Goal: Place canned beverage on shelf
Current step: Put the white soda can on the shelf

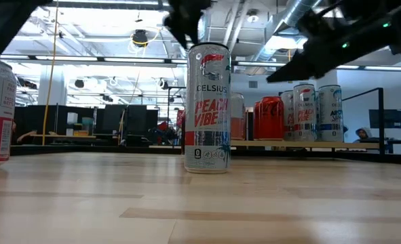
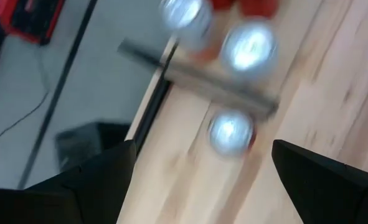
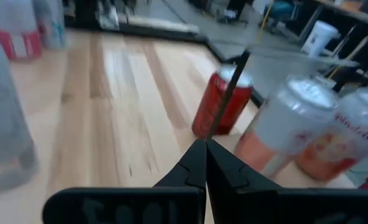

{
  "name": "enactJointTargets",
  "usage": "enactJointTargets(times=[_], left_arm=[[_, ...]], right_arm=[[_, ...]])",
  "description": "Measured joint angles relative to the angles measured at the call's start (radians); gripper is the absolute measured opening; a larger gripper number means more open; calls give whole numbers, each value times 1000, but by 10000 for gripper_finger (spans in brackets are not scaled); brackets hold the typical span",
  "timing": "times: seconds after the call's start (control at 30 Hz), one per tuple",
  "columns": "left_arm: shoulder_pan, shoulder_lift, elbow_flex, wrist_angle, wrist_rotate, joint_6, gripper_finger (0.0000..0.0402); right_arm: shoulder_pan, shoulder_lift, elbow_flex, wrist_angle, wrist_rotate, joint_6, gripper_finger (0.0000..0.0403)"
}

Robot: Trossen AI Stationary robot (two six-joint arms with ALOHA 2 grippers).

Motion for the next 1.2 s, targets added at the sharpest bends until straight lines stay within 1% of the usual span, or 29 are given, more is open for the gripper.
enactJointTargets(times=[0.1, 0.13, 0.23, 0.3, 0.37, 0.5, 0.6, 0.73, 0.9, 1.0, 1.1, 1.2], left_arm=[[-20, -63, -6, -131, -17, -47, 362], [-30, -92, -27, -146, -19, -59, 362], [-76, -216, -145, -98, -22, -69, 362], [-110, -331, -285, 3, -25, -69, 362], [-143, -466, -474, 152, -32, -48, 362], [-201, -745, -899, 541, -25, 7, 362], [-224, -956, -1184, 807, -2, 36, 361], [-220, -1218, -1485, 1054, -4, 37, 361], [-194, -1522, -1771, 1291, -58, 7, 361], [-184, -1677, -1896, 1388, -79, 8, 361], [-178, -1811, -1978, 1410, -91, 8, 361], [-178, -1917, -2030, 1396, -88, 6, 361]], right_arm=[[-5, 95, 46, 5, 2, 24, 26], [-6, 128, 64, 15, 7, 36, 26], [-11, 221, 106, 38, 33, 52, 26], [-12, 274, 132, 62, 33, 53, 26], [-11, 307, 158, 64, 34, 55, 26], [-25, 349, 192, 62, 67, 65, 26], [-51, 359, 209, 65, 77, 76, 26], [-82, 358, 218, 62, 54, 113, 26], [-92, 358, 218, 64, 54, 142, 26], [-91, 357, 218, 76, 53, 156, 26], [-91, 357, 218, 71, 53, 194, 26], [-91, 357, 218, 62, 54, 236, 26]])
